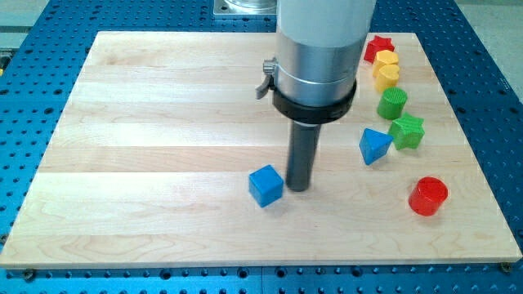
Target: Place the triangle above the cube
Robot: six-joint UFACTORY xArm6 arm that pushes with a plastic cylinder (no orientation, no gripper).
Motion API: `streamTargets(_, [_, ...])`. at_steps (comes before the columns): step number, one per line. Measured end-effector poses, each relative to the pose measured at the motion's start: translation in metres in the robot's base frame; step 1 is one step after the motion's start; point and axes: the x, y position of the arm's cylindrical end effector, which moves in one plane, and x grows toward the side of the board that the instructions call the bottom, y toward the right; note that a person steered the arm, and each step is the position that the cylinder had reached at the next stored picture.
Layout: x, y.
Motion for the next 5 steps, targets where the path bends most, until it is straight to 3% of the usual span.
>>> streamTargets(1, [-0.007,0.079])
streamTargets(2, [-0.040,0.121])
streamTargets(4, [-0.077,0.024])
streamTargets(5, [-0.116,0.069])
